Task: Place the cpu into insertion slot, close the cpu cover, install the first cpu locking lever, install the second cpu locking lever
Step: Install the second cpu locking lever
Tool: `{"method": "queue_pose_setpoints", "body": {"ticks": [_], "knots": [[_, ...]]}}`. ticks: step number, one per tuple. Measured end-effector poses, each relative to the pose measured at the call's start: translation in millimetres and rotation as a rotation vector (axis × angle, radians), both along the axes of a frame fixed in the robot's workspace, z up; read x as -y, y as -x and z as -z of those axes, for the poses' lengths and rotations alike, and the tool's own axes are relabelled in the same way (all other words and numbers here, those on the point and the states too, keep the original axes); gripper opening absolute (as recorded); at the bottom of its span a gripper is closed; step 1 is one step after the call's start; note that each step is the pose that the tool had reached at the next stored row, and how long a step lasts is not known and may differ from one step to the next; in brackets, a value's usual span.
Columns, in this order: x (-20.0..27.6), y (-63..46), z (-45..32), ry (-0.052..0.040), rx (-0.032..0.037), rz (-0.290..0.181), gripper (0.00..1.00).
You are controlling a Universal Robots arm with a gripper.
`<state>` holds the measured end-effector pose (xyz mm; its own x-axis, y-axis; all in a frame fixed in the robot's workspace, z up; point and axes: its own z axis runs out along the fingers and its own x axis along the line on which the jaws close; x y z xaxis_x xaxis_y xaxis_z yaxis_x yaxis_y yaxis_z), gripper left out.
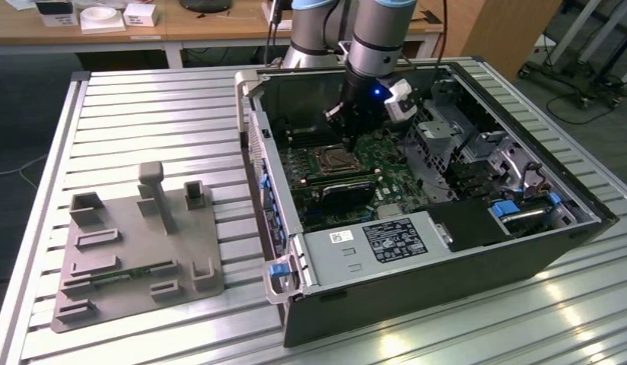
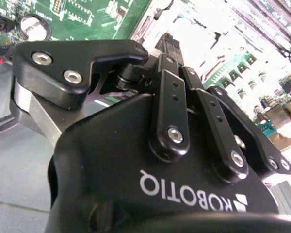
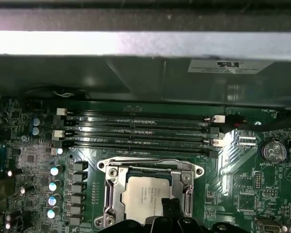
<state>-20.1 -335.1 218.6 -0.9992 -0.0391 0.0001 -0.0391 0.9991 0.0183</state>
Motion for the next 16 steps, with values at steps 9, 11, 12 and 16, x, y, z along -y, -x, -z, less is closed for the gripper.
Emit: {"method": "queue_pose_setpoints", "body": {"ticks": [9, 11, 12, 16], "knots": [[0.9, -0.1, -10.2, 0.0010, 0.0002, 0.000, 0.10], [2.3, -0.1, -10.3, 0.0013, 0.0001, 0.000, 0.10], [3.2, 0.0, -10.3, 0.0014, 0.0001, 0.000, 0.10], [8.6, -0.1, -10.3, 0.0018, 0.0001, 0.000, 0.10]]}}
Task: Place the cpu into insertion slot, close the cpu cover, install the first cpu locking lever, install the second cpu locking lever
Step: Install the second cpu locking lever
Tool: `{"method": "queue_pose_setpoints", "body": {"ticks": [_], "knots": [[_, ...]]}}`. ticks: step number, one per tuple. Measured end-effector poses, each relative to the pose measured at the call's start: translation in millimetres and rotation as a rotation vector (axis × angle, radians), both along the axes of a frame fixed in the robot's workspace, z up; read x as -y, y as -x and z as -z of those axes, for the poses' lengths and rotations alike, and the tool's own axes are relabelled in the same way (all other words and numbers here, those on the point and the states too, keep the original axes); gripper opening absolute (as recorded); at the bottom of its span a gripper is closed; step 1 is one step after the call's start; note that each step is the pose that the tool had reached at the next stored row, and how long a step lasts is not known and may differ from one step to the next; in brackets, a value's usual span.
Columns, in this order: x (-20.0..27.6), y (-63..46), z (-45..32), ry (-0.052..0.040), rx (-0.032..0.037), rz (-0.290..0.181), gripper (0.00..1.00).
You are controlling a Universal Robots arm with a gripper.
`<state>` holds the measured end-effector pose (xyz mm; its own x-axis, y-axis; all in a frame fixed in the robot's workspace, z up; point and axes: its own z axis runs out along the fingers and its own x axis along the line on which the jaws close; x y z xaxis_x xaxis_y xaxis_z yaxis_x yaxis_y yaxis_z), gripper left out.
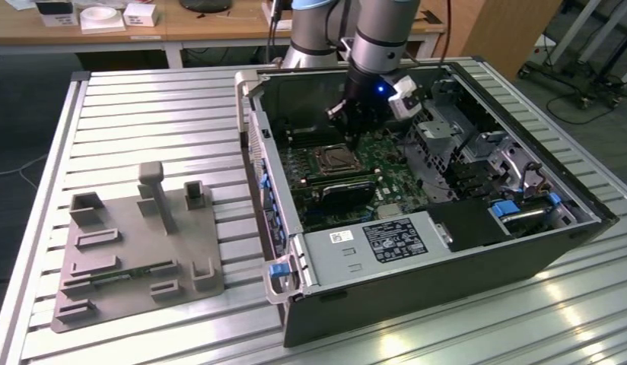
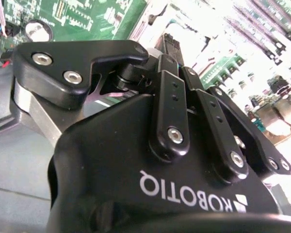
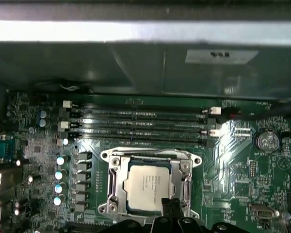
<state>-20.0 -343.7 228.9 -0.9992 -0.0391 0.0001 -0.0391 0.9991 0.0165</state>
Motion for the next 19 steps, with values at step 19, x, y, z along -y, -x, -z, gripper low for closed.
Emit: {"method": "queue_pose_setpoints", "body": {"ticks": [19], "knots": [[9.4, -0.2, -6.8, 0.0174, -0.0001, 0.000, 0.10]]}}
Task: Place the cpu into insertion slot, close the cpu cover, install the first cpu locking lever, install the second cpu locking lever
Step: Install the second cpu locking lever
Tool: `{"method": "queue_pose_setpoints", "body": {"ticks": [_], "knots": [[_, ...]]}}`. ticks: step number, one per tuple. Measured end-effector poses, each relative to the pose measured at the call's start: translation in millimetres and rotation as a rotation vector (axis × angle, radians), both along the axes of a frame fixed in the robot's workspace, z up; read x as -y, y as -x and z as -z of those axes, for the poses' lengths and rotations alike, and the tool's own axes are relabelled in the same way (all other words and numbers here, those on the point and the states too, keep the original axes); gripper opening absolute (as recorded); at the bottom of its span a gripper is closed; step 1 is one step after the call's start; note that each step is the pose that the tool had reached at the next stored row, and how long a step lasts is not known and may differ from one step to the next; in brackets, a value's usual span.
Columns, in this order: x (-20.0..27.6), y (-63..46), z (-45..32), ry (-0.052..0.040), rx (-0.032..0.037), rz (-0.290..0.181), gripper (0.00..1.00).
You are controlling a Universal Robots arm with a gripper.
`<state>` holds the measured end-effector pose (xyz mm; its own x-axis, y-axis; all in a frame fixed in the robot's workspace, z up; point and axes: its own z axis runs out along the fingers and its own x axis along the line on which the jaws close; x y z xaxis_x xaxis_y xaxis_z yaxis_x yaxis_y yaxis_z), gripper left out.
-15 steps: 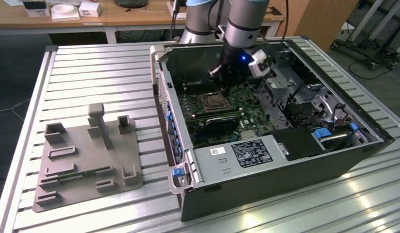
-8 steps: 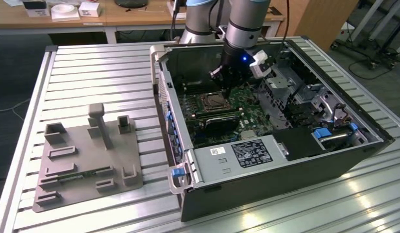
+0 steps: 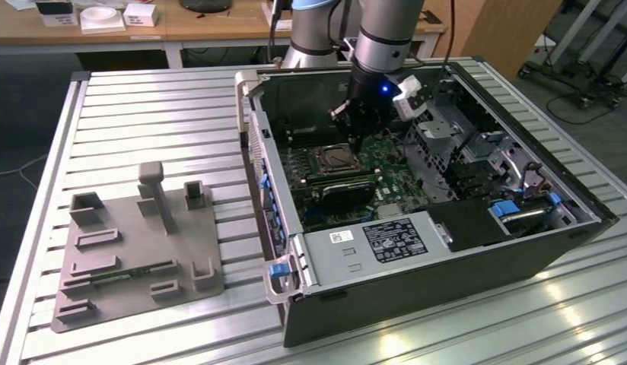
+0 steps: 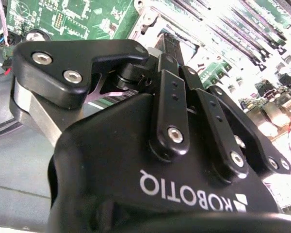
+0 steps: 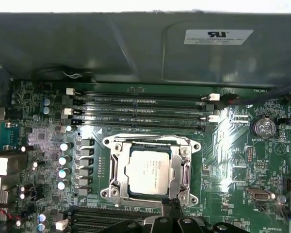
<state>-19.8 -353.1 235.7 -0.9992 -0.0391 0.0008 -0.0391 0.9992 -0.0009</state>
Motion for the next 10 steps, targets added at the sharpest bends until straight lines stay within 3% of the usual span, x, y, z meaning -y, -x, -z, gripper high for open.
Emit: {"method": "queue_pose_setpoints", "body": {"ticks": [3, 10], "knots": [[3.4, 0.0, 0.0, 0.0012, -0.0001, 0.000, 0.10], [16.0, 0.0, 0.0, 0.0030, -0.0001, 0.000, 0.10]]}}
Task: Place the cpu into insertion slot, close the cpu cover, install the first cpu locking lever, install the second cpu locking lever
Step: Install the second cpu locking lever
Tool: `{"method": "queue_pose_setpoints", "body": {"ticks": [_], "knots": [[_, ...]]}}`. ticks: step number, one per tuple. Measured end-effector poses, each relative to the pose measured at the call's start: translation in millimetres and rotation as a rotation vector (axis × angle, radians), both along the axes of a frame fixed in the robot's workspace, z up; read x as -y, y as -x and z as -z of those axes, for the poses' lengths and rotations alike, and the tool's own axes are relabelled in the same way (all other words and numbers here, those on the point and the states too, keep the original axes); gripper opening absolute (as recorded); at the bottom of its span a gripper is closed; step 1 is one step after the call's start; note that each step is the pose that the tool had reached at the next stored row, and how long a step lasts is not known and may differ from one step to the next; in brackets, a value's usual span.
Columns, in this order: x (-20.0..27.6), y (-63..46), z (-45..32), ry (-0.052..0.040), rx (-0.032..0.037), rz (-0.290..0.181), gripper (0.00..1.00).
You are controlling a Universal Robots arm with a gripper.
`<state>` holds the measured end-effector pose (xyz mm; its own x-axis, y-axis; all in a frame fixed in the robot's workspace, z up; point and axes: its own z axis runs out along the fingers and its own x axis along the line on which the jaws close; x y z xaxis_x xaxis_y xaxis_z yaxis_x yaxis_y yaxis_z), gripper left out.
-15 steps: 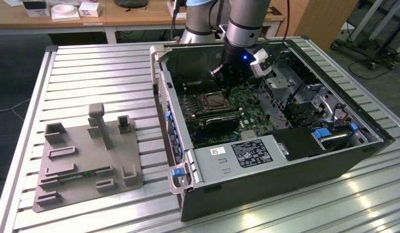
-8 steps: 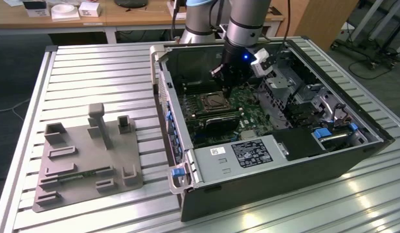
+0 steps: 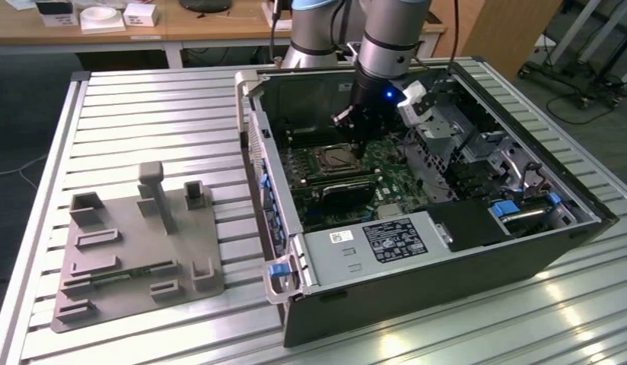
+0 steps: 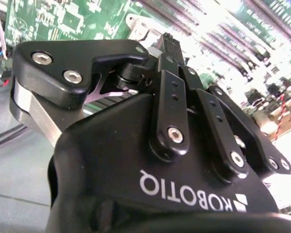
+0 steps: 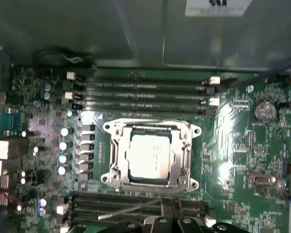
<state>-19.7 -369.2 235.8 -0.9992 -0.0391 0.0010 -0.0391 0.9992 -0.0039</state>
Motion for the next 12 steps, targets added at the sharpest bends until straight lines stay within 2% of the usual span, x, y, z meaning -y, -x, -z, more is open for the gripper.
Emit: {"method": "queue_pose_setpoints", "body": {"ticks": [2, 5, 10, 12], "knots": [[3.9, 0.0, 0.0, -0.0001, 0.0001, 0.000, 0.10], [7.2, 1.8, 0.1, -0.0001, 0.0001, 0.000, 0.10], [9.2, 13.4, 0.5, -0.0001, 0.0000, 0.000, 0.10], [9.2, 14.7, 0.6, -0.0002, 0.0001, 0.000, 0.10]]}}
